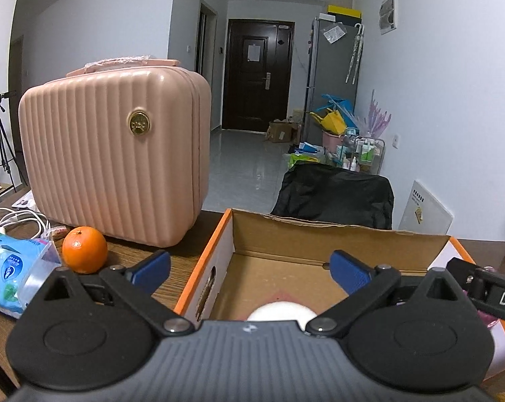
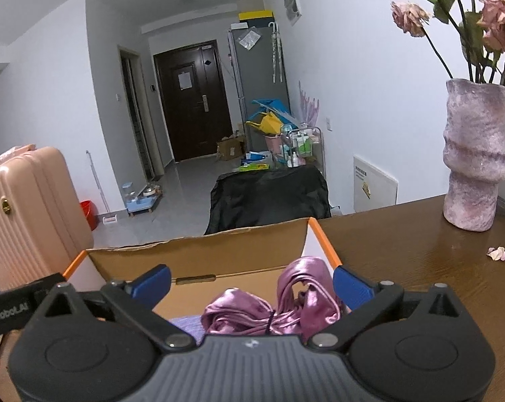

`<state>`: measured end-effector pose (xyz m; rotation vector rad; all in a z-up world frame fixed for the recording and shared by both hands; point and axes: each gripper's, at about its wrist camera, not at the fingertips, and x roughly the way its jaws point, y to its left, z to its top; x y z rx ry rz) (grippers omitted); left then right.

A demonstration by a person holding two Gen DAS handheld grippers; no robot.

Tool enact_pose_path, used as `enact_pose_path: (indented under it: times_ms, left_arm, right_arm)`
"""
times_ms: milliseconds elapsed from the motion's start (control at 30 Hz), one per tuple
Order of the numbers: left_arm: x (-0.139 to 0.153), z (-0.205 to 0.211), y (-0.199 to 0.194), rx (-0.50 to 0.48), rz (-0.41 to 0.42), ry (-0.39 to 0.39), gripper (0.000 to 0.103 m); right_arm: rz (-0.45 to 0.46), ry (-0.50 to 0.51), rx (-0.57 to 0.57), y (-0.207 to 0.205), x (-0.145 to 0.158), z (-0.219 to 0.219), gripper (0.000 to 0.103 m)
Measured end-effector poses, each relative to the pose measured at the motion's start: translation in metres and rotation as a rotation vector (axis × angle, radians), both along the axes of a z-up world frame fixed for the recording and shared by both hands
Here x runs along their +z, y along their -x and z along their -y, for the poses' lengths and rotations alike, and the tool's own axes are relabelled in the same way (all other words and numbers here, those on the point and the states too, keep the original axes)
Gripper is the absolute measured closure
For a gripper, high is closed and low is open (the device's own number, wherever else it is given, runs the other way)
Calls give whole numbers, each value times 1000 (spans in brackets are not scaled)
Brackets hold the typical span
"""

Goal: Organize soft objects
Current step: 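Open both grippers to drop the puff and scrunchie into the box, then withdraw both tools from the box back toward the soft pile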

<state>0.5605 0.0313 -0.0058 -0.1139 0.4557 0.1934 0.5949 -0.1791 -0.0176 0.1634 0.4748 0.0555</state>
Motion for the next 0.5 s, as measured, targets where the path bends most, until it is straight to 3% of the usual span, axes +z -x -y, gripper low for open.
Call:
enact_pose_path:
  times_ms: [500]
  left_arm:
    - [13, -1, 36, -21, 34, -29, 0]
  right_arm:
    - [55, 61, 44, 42, 14, 3, 0]
